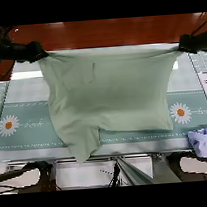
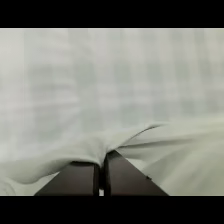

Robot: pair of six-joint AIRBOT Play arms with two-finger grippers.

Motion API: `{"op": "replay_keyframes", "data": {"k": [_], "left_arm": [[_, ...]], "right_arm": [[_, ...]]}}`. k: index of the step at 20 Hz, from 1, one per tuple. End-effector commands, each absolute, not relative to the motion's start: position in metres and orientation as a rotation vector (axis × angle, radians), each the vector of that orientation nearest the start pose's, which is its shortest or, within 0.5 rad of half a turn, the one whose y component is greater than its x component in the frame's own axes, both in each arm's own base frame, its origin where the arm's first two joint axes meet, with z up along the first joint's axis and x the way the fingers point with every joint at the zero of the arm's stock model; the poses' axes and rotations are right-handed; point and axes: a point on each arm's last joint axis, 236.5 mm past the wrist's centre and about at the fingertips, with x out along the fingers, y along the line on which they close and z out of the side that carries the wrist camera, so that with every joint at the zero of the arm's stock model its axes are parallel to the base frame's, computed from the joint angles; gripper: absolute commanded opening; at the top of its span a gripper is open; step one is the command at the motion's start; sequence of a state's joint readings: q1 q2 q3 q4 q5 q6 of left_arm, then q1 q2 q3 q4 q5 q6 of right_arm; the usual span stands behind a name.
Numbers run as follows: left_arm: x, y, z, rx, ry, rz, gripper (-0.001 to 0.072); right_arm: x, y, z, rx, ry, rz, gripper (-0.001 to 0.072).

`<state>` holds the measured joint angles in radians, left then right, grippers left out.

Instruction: Fold the shirts.

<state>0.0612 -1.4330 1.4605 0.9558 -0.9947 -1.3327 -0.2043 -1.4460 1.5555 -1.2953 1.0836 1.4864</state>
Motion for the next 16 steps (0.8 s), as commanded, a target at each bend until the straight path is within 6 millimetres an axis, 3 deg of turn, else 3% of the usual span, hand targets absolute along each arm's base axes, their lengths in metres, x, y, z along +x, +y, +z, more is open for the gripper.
{"op": "replay_keyframes", "data": {"k": [1, 6, 10, 12, 16], "left_arm": [[0.551, -0.077, 0.078, -0.385, 0.769, -0.275, 0.0024], [0.575, -0.086, 0.032, -0.388, 0.77, -0.238, 0.0024], [0.573, -0.089, 0.001, -0.394, 0.834, -0.239, 0.0025], [0.556, -0.098, -0.007, -0.395, 0.913, -0.277, 0.0024], [0.481, -0.12, -0.021, -0.365, 1.217, -0.425, 0.0024]], "right_arm": [[0.551, -0.049, 0.097, 0.377, 0.754, -0.014, 0.0029], [0.565, -0.053, 0.036, 0.411, 0.833, -0.033, 0.0029], [0.566, -0.048, -0.001, 0.456, 0.898, -0.032, 0.0029], [0.56, -0.044, -0.003, 0.458, 0.93, -0.021, 0.0029], [0.518, -0.034, -0.003, 0.456, 1.096, 0.023, 0.0029]]}}
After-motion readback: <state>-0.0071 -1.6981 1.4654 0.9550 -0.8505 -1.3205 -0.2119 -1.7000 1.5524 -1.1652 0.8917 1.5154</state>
